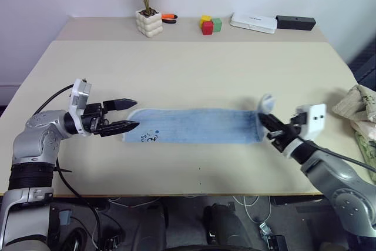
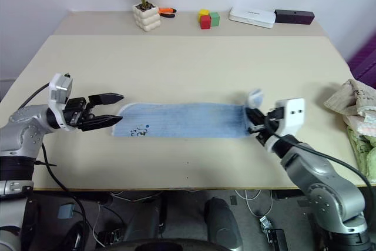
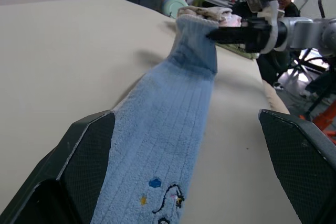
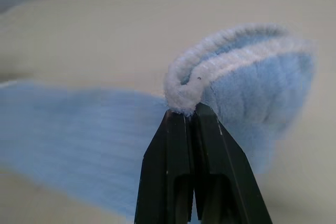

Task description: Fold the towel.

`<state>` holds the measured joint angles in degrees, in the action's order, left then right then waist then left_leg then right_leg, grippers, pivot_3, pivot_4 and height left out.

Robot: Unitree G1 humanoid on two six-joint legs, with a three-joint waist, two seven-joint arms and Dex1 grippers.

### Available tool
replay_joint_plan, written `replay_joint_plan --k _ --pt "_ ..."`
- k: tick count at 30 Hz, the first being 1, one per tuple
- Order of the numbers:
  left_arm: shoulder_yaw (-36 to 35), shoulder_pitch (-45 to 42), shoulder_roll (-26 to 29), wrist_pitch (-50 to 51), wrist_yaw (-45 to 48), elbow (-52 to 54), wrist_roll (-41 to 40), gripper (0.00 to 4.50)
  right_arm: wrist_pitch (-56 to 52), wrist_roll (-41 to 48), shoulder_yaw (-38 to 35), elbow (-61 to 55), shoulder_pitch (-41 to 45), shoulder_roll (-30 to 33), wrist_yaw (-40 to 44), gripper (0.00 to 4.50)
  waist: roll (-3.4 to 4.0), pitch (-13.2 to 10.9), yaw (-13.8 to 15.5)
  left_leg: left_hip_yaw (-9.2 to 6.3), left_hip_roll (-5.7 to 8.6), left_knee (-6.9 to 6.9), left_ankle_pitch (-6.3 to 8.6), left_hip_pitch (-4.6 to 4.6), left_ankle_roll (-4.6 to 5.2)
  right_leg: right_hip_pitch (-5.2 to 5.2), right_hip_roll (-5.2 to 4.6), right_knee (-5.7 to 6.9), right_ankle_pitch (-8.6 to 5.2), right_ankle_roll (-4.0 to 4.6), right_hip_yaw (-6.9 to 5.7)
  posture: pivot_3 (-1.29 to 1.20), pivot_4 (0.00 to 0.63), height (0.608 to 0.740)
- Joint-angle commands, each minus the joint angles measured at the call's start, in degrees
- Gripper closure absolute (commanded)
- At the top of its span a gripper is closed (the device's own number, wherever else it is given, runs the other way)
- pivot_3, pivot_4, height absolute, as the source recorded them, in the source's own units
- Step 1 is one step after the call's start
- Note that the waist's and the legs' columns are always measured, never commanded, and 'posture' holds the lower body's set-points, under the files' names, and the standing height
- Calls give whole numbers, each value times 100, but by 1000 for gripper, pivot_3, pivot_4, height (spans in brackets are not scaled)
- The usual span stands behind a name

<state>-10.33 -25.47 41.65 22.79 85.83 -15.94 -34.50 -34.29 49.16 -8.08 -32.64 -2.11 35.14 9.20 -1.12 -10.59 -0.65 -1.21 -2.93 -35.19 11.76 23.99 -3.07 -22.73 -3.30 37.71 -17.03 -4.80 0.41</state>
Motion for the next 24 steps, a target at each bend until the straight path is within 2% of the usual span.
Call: replay_joint_plan --k 1,13,20,24 --pt "-190 109 78 -2 13 287 -172 0 83 -493 249 -218 278 159 406 4463 0 0 -1 0 0 -2 0 1 0 0 0 0 0 0 1 0 150 740" --pt "-309 609 277 47 -101 721 -239 0 -164 -1095 1201 8 1001 98 1598 4463 0 0 0 1 -1 -1 0 2 0 -3 1 0 0 0 2 0 150 740" --pt "-442 849 319 167 -238 1010 -361 0 -120 -1590 1675 522 1198 -144 1965 4463 0 0 0 1 -1 -2 0 1 0 -3 1 2 0 0 2 0 150 740" --pt "-465 939 343 242 -316 1133 -418 0 14 -1866 1943 852 1384 -494 2120 4463 0 0 -8 1 -1 -2 0 1 0 -6 2 5 2 -2 2 0 150 740"
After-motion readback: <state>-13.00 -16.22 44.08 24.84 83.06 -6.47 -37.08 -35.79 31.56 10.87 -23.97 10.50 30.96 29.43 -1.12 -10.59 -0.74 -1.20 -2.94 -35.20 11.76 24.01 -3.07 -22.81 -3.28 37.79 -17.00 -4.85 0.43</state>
